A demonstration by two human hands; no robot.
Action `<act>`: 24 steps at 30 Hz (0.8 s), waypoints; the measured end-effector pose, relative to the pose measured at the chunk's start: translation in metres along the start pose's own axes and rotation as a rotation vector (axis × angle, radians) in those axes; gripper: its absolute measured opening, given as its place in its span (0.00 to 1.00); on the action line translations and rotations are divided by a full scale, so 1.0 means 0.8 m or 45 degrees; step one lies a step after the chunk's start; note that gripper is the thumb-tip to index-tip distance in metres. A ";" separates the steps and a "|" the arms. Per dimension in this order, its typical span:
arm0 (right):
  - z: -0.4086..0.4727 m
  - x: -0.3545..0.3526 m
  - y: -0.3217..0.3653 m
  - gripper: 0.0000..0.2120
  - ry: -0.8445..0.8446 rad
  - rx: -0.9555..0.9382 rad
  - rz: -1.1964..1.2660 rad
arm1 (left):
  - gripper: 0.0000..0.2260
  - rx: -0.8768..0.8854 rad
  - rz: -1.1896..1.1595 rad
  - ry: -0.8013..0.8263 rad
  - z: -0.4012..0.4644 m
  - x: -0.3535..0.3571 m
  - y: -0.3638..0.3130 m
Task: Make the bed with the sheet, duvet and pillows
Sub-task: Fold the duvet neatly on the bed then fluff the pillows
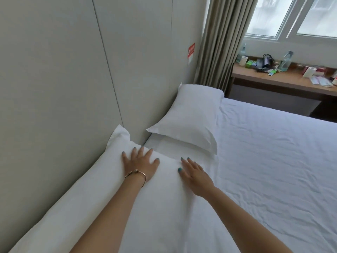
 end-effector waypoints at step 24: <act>0.452 -0.051 -0.287 0.32 -0.176 0.369 0.302 | 0.27 0.095 -0.505 0.028 0.298 0.187 -0.130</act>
Point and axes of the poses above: each hand's wrist, its own z-axis towards the middle knuckle, its own x-axis out of the palm, y = z × x, the point moved 3 cm from there along z, towards the middle knuckle, and after that the axes turned 3 degrees about -z, right-handed, at the moved point
